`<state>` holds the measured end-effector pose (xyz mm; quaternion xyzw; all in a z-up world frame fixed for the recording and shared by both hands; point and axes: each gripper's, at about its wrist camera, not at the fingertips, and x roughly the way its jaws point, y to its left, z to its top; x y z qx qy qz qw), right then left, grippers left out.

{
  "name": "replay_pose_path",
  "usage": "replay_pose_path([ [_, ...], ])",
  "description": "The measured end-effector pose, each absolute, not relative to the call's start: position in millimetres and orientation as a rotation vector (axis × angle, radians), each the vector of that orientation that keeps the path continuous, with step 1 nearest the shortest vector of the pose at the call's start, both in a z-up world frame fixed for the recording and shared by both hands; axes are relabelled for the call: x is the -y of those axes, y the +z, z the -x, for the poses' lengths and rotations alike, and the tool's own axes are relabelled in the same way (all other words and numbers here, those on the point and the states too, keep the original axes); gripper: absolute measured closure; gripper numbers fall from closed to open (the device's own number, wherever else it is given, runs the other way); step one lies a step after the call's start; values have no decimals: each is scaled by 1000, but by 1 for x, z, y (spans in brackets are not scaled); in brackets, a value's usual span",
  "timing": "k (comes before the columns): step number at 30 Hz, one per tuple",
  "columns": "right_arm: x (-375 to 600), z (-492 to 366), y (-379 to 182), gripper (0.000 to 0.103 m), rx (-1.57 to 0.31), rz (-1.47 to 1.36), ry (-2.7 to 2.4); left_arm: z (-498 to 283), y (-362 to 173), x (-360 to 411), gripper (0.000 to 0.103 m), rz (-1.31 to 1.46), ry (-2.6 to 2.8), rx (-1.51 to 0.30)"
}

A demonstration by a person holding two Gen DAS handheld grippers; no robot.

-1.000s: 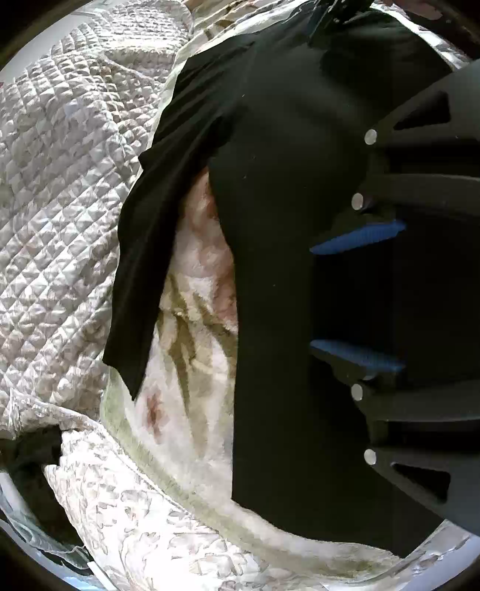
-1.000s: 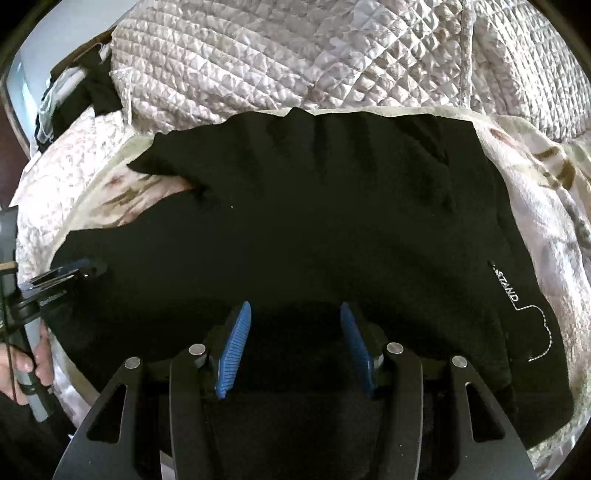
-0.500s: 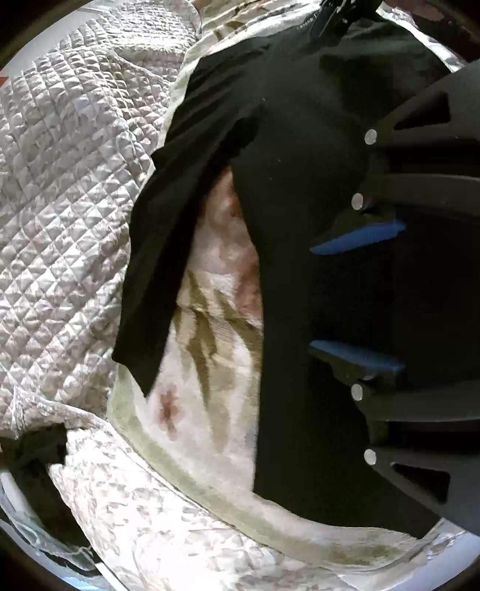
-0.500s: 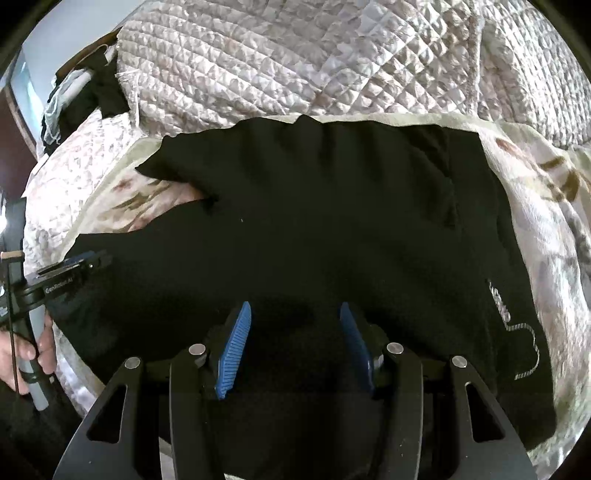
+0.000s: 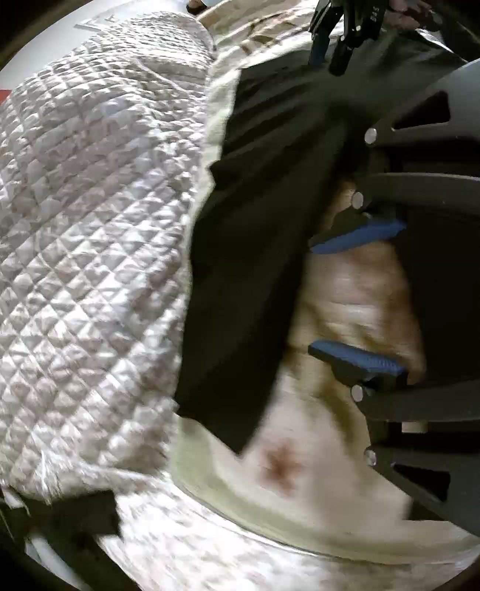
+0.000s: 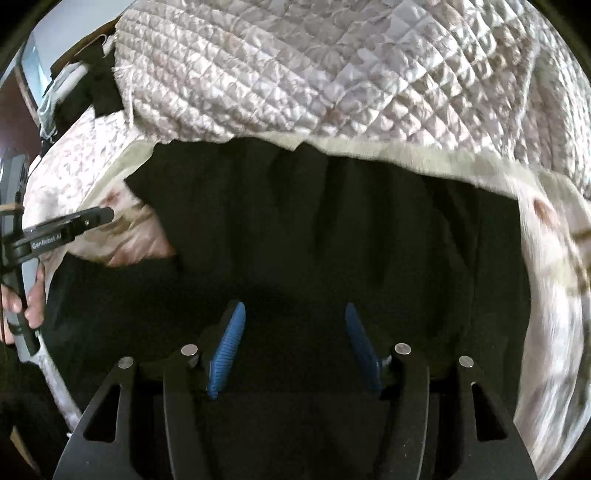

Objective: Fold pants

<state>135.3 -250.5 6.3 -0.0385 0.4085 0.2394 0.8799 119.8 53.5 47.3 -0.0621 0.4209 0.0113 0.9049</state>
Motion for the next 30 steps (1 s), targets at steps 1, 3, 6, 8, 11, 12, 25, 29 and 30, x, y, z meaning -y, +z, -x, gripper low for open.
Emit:
replay_pose_path([
  [1, 250, -142, 8, 46, -847, 91, 500, -132, 49, -55, 45, 133, 18, -863],
  [3, 248, -163, 9, 45, -840, 115, 510, -154, 48, -57, 41, 144, -1, -858],
  [6, 245, -199, 5, 45, -846, 148, 520, -190, 41, -60, 40, 157, -6, -867],
  [8, 244, -221, 2, 45, -844, 154, 527, -209, 35, -60, 40, 157, -5, -877],
  [11, 242, -249, -1, 45, -842, 153, 539, -234, 24, -60, 40, 141, 3, -883],
  [12, 241, -257, -2, 45, -841, 161, 540, -243, 19, -60, 40, 143, 8, -890],
  [25, 216, -309, -18, 70, -907, 295, 559, -288, -15, -38, 50, 25, 33, -938],
  [29, 205, -300, -12, 95, -888, 334, 548, -287, -14, -20, 99, -18, 12, -932],
  [30, 204, -297, -9, 96, -881, 332, 547, -286, -12, -18, 99, -23, 18, -923],
])
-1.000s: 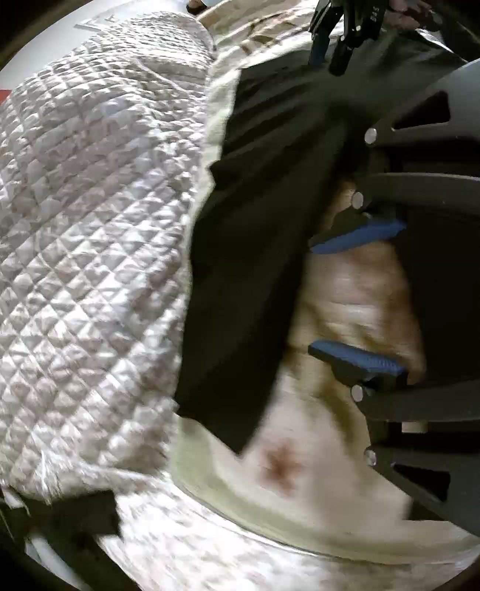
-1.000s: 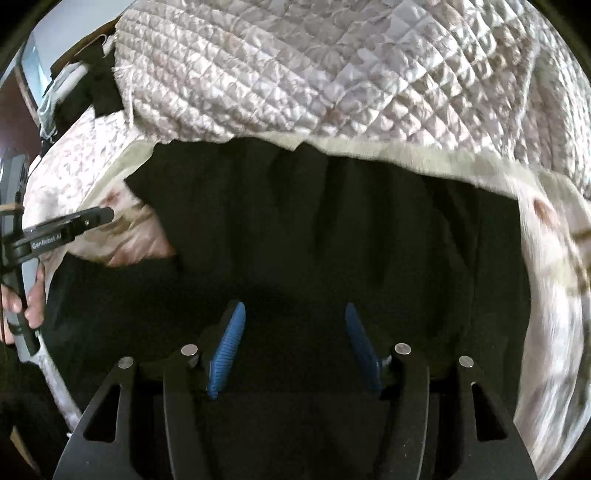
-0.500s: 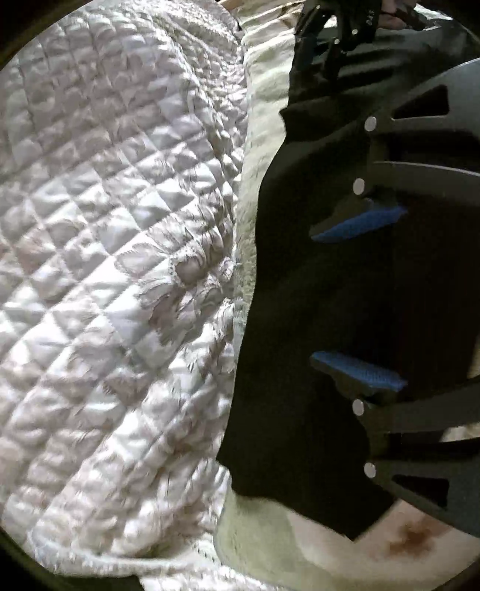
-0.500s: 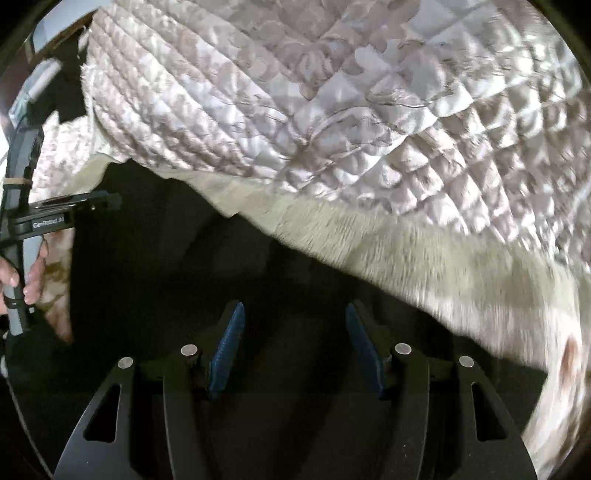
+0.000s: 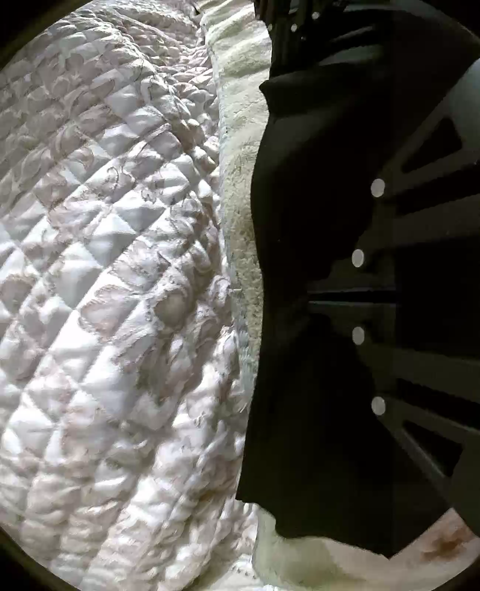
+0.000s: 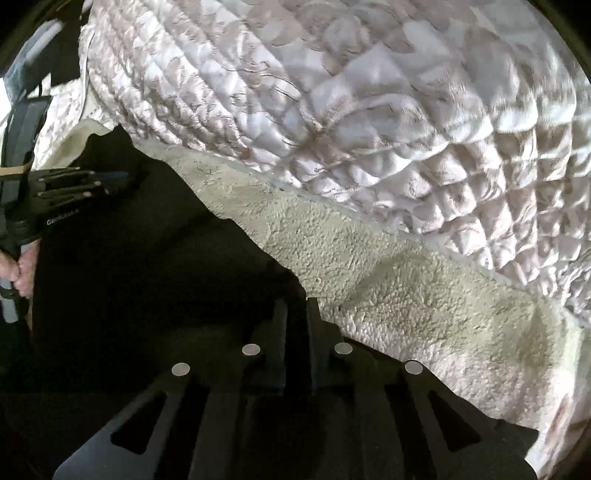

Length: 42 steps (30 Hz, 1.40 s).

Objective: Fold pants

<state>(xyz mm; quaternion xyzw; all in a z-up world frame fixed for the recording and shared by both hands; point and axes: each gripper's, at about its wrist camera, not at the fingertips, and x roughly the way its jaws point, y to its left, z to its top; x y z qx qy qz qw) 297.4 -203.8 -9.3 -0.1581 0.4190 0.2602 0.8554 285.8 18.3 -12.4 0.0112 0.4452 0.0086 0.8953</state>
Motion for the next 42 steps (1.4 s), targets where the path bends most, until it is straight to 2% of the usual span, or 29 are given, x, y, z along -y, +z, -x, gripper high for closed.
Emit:
replay_pose_path([
  [6, 215, -242, 44, 96, -764, 259, 585, -245, 34, -35, 100, 109, -4, -834],
  [13, 251, -123, 90, 96, -669, 167, 616, -125, 96, -51, 100, 210, -53, -715],
  [17, 262, -61, 64, 96, -716, 94, 625, -54, 93, -54, 99, 239, -67, -721],
  [23, 277, -11, -15, 96, -930, -56, 576, 13, 32, -46, 99, 289, -48, -878],
  [25, 281, -3, -24, 94, -954, -111, 562, 23, 16, -47, 99, 305, -41, -943],
  [28, 283, 6, -16, 85, -937, -149, 562, 35, 16, -50, 99, 304, -22, -957],
  [29, 287, 9, -12, 78, -930, -179, 568, 37, 20, -53, 99, 311, -15, -949],
  [31, 292, 16, -10, 71, -912, -222, 572, 39, 29, -54, 98, 307, -9, -933],
  [33, 301, 24, -8, 62, -883, -283, 543, 37, 39, -51, 91, 284, -12, -904],
  [34, 306, 27, -8, 61, -877, -315, 531, 34, 42, -48, 86, 270, -18, -893],
  [36, 314, 32, -11, 61, -880, -377, 507, 23, 49, -38, 60, 239, -35, -876],
  [38, 321, 35, -17, 61, -901, -439, 479, 7, 53, -25, 55, 211, -71, -873],
  [42, 336, 36, -31, 61, -933, -508, 400, -30, 41, 5, 55, 96, -85, -894],
])
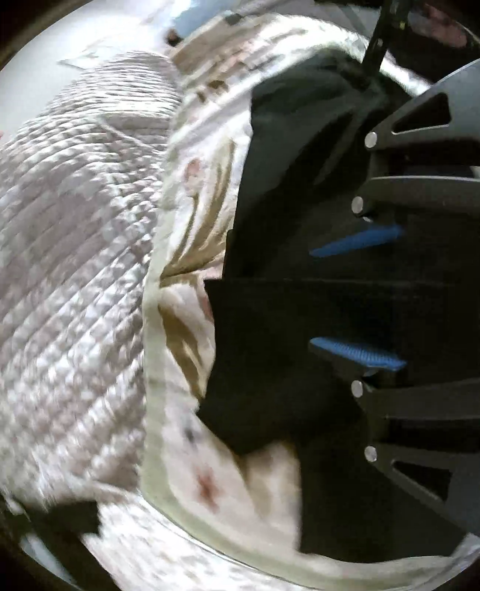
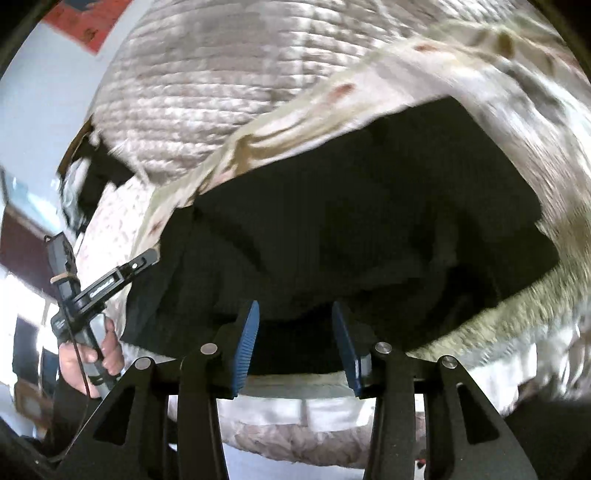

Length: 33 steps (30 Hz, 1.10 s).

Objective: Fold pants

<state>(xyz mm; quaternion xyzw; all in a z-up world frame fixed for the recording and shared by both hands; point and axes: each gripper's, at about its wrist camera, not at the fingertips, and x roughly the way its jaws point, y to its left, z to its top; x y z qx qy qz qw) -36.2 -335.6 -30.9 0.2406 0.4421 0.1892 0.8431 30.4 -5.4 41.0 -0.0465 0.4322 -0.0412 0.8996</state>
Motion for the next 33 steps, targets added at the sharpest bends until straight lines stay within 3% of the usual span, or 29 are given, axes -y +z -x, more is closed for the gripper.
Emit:
replay_pose_path([
  [7, 361, 28, -34, 61, -903, -605, 263, -74, 16, 24, 56, -2, -39, -938],
  [8, 365, 26, -36, 61, -899, -626, 241, -75, 16, 24, 65, -2, -36, -926],
  [9, 369, 24, -39, 61, -901, -647, 220, -76, 18, 23, 82, -4, -30, -916],
  [11, 376, 18, -43, 61, -889, -703, 202, -76, 20, 18, 96, 13, -20, -907],
  [21, 385, 5, -48, 61, -842, -770, 166, 21, 61, -74, 98, 304, 173, -677],
  [26, 384, 7, -48, 61, -822, -776, 153, 68, 34, -120, 98, 454, 277, -696],
  [33, 382, 10, -42, 61, -798, -766, 153, 75, 9, -143, 97, 602, 254, -709],
])
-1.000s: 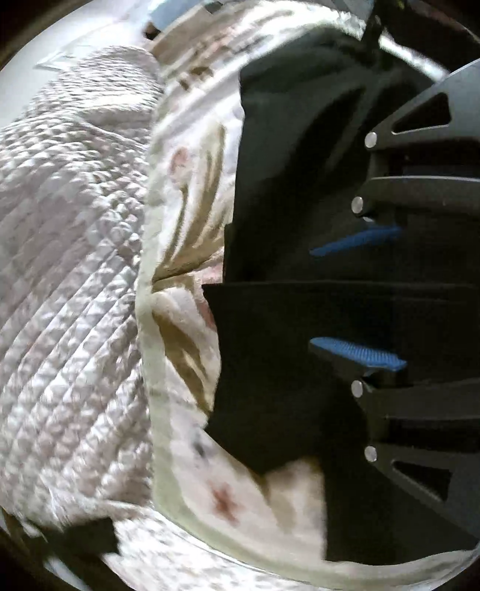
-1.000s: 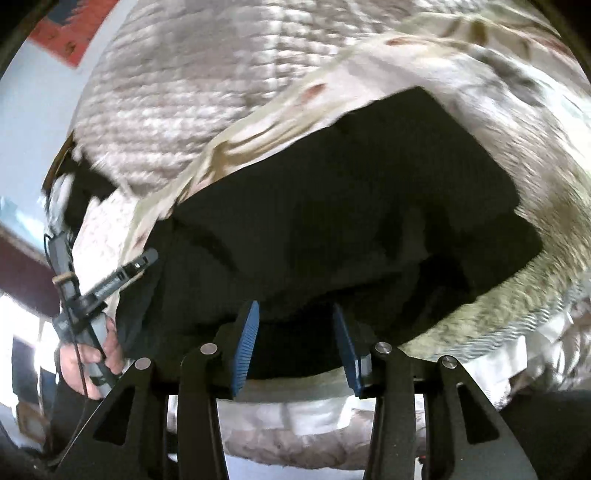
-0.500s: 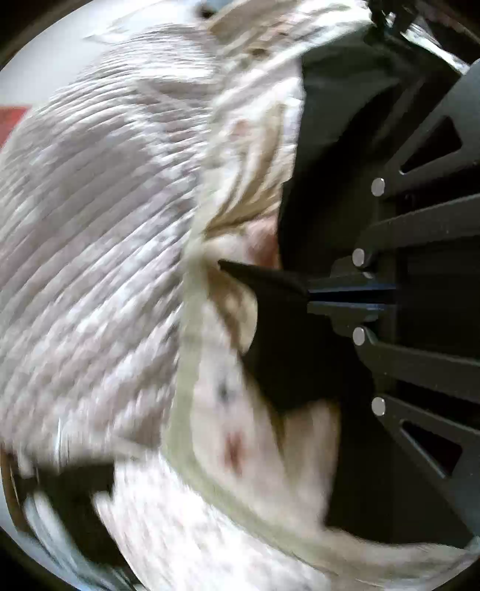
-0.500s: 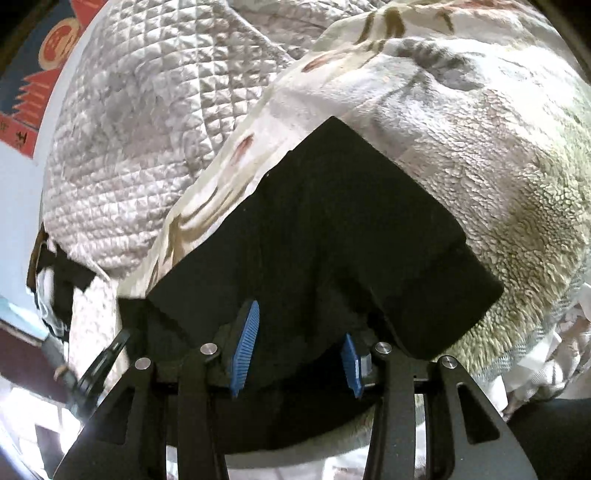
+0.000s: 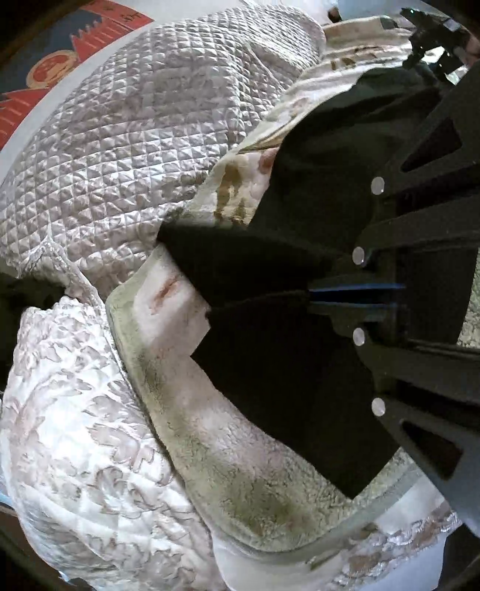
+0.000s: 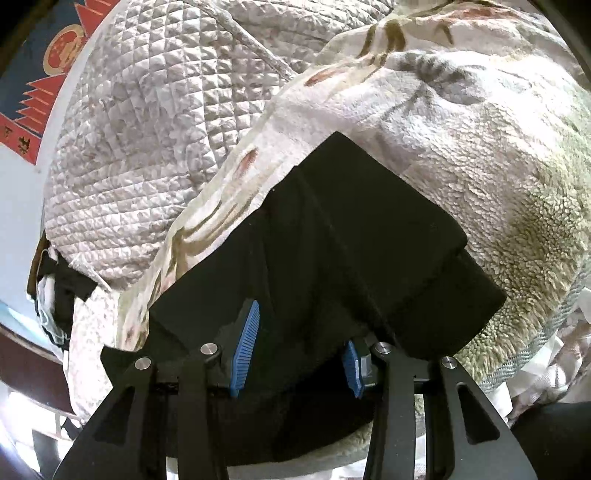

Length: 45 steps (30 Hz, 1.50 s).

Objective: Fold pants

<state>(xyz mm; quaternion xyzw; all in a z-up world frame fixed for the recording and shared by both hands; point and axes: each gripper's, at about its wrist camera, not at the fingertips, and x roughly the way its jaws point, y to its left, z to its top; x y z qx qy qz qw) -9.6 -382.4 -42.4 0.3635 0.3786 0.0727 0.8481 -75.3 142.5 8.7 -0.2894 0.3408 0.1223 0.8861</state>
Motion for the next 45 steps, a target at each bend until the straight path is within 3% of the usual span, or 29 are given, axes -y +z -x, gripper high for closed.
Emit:
replay_pose_path([
  [2, 383, 10, -42, 61, -799, -771, 152, 74, 8, -144, 95, 631, 236, -699],
  [5, 382, 11, -41, 61, -795, -771, 151, 71, 4, -148, 77, 663, 243, -694],
  [16, 383, 11, -38, 62, -781, -779, 129, 62, 2, -163, 78, 710, 334, -692],
  [17, 382, 10, -39, 67, -781, -774, 123, 60, 4, -162, 90, 691, 345, -694],
  [18, 383, 9, -40, 78, -783, -767, 112, 59, 5, -161, 99, 670, 358, -702],
  [20, 386, 8, -41, 91, -790, -767, 99, 62, 8, -162, 99, 667, 374, -699],
  [24, 389, 15, -28, 96, -763, -762, 129, 82, 33, -158, 99, 617, 380, -638],
  [28, 388, 23, -21, 97, -752, -742, 138, 101, 41, -160, 99, 607, 388, -626],
  [31, 387, 11, -39, 95, -869, -711, 96, 101, 25, -163, 99, 610, 396, -690],
  [36, 398, 27, -42, 74, -881, -798, 90, 99, 12, -166, 99, 629, 386, -734],
  [41, 411, 42, -24, 73, -791, -784, 30, 93, 9, -166, 99, 639, 377, -738],
  [45, 420, 23, -33, 73, -821, -809, 6, 90, 7, -164, 99, 642, 362, -741],
])
